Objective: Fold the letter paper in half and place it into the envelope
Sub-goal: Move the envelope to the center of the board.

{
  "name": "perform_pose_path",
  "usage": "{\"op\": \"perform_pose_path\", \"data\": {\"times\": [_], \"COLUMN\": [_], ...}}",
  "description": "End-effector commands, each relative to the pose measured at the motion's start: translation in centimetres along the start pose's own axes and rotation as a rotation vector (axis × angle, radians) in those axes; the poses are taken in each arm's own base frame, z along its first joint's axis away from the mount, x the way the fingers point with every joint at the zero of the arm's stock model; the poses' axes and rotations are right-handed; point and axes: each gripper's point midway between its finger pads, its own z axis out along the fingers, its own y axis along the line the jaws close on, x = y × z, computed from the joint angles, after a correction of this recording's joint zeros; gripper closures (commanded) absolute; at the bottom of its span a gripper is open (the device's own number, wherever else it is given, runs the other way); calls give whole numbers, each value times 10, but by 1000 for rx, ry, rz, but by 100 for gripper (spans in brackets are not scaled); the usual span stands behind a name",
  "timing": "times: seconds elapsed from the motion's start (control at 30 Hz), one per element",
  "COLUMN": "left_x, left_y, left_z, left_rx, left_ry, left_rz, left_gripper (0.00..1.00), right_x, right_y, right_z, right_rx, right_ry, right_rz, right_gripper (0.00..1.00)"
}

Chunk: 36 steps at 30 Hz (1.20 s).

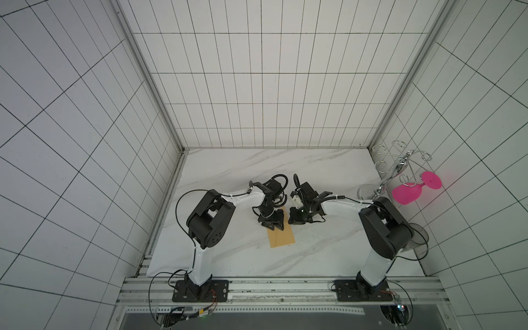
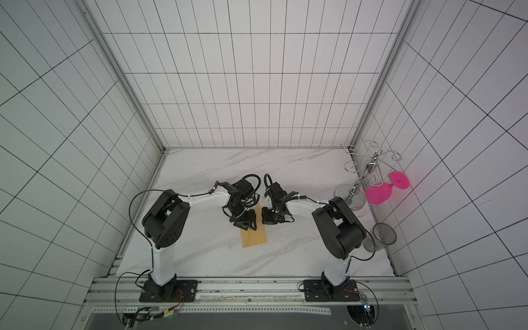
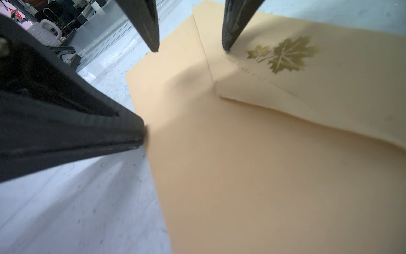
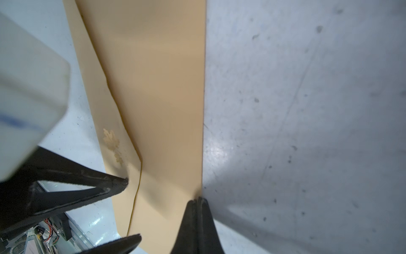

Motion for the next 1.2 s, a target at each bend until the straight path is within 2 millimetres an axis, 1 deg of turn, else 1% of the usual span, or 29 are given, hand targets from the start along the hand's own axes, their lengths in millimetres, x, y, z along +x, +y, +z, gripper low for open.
{"op": "perform_pose_path", "data": {"times": [0.0,0.27,0.47,0.57,0.73,0.83,0.93,1.1,1.17], "left_x": [5,-9,-14,-17,-29,-38,-44,-54,-58], "left_y": [57,77,82,80,78,84,94,113,111], "left_z": [24,11,10,9,5,1,-6,-25,-31], "left_rx": [-158,-190,-191,-190,-198,-209,-202,-203,-181], "left_ry": [37,-9,3,2,-6,-19,-30,-57,-72], "left_rz": [-76,-117,-111,-103,-91,-97,-121,-147,-154], "left_gripper": [51,51,52,51,51,52,52,52,52], "right_x": [33,44,46,50,69,76,75,55,45], "right_y": [-39,-39,-33,-26,-15,-11,-9,-6,-5], "right_z": [15,13,19,25,40,46,45,33,26], "right_rx": [128,118,108,100,90,80,81,102,102], "right_ry": [90,103,120,137,177,187,178,133,110], "right_rz": [67,70,61,47,22,24,12,-17,-21], "right_gripper": [100,100,100,100,100,100,100,100,100]}}
